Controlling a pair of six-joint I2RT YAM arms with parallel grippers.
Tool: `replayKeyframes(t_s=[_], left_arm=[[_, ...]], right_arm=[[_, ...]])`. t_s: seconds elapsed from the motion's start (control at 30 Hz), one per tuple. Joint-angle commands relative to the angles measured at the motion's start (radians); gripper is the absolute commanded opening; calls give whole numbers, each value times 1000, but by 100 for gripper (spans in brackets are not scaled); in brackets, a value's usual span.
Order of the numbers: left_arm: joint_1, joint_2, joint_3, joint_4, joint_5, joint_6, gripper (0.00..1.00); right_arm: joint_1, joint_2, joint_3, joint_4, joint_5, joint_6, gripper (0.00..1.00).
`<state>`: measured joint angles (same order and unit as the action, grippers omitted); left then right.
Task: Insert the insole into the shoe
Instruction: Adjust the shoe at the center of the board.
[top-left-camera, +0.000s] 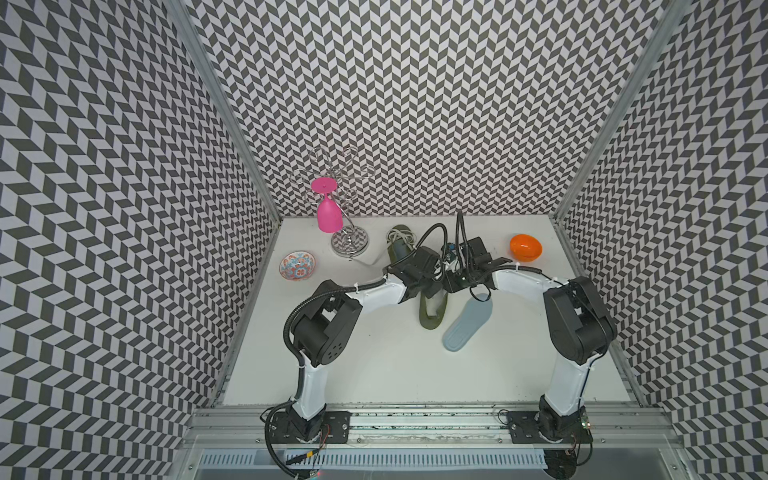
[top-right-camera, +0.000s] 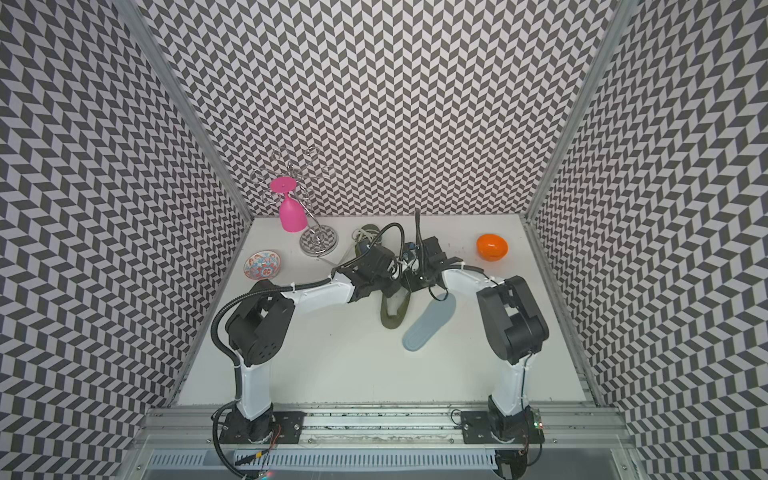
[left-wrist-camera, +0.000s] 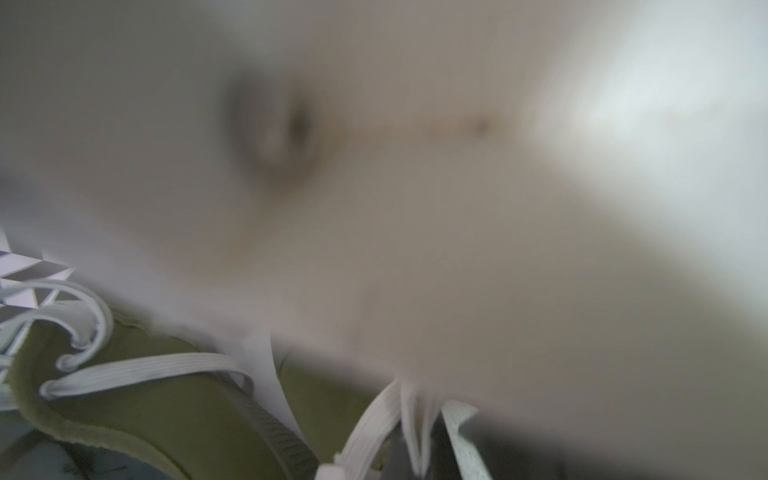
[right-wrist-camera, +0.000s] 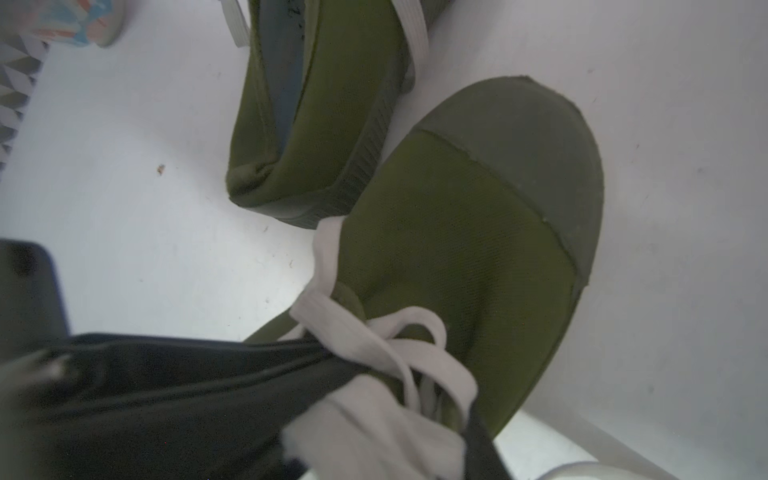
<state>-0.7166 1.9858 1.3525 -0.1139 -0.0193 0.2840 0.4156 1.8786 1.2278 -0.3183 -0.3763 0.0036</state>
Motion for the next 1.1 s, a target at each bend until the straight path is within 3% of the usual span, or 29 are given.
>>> replayKeyframes(t_s=[0.0, 0.1, 0.3, 0.5, 0.63, 0.87, 1.07], left_arm=[[45, -30, -20, -2, 103, -70, 0], [55, -28, -9, -3, 131, -150, 0], [71, 0, 55, -67, 142, -389, 0], [79, -34, 61, -100, 131, -672, 0], [67, -72, 10, -86, 64, -835, 0], [-10, -107, 4, -88, -105, -937, 0], [-32, -119, 4, -73, -146, -1027, 0]], right_arm=[[-8, -56, 9, -4, -90, 35, 50], [-22, -103, -49, -6, -128, 90, 60], [-23, -170, -129, -66, -87, 195, 62], [23, -304, -344, 98, -48, 521, 64], [55, -410, -432, 185, -4, 695, 65], [81, -448, -388, 119, 77, 734, 66], [109, -391, -391, 99, 158, 778, 67]])
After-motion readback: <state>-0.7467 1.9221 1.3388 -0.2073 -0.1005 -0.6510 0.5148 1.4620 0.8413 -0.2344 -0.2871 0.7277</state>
